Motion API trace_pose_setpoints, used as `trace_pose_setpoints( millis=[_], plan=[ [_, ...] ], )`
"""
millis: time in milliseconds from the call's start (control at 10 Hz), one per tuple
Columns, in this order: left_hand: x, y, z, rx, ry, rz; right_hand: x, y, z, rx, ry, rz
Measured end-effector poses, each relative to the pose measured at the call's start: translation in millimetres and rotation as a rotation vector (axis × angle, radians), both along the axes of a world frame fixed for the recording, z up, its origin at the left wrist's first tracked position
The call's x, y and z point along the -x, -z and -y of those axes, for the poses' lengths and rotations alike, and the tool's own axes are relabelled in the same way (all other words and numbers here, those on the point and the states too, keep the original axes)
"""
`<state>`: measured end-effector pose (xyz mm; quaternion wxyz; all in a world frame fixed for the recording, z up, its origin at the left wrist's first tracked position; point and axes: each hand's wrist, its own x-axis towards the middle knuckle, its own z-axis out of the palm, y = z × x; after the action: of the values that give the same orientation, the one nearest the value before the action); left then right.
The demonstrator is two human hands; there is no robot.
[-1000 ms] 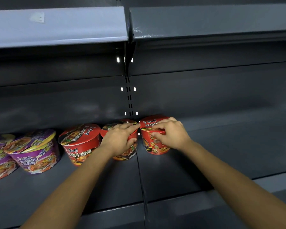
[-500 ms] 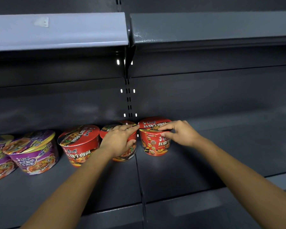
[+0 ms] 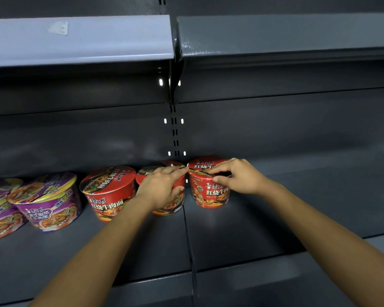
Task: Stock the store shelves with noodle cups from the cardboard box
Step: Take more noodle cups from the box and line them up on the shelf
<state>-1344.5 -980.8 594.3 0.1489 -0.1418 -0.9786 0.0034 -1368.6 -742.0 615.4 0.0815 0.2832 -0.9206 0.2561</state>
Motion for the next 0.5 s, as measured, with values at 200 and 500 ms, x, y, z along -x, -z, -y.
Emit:
trace_pose_setpoints(
  millis=[200,500],
  plan=[
    [-0.2,-0.3,-0.5,0.003,-0.003,0.002,4.2,5.8,-5.6,0.151,-0.022,0.096],
    [0.9,0.9,-0.7,0.002,-0.003,-0.009,3.1,8.2,-1.7,0.172,0.003,0.074]
  ],
)
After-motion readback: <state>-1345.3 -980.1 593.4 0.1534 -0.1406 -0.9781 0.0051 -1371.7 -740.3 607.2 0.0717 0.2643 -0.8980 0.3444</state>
